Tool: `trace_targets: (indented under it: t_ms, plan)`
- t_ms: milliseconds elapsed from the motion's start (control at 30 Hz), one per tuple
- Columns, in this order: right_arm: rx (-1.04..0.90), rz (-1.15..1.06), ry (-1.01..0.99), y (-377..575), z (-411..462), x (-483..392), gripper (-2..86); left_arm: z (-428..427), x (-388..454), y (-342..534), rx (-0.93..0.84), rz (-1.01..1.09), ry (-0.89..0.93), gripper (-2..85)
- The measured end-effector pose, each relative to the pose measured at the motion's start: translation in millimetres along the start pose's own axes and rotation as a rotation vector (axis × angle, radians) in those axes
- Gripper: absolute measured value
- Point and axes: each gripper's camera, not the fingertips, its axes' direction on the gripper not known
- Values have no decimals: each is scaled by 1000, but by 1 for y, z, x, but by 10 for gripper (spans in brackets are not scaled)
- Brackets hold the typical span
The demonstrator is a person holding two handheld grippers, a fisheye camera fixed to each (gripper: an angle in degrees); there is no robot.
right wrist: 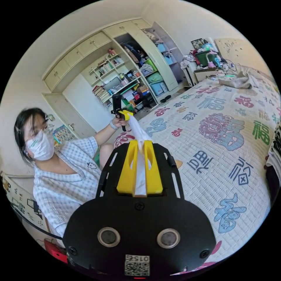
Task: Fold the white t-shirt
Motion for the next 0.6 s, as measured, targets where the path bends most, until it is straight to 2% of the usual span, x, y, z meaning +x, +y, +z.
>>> trace_targets:
  t_ms: [133,233,433,600]
  plan:
    - [-166,-99,100,36,33,-58,44,27,84,41,-147,154,-46,9]
    - [-248,-91,139,55,56,-73,43,56,121,71,-260,213,-81,10]
    - [-334,39,155,72,90,-66,50,118,143,110,-438,199,-143,15]
    - [-413,70,196,75,85,-86,104,126,154,119,-464,174,-168,33]
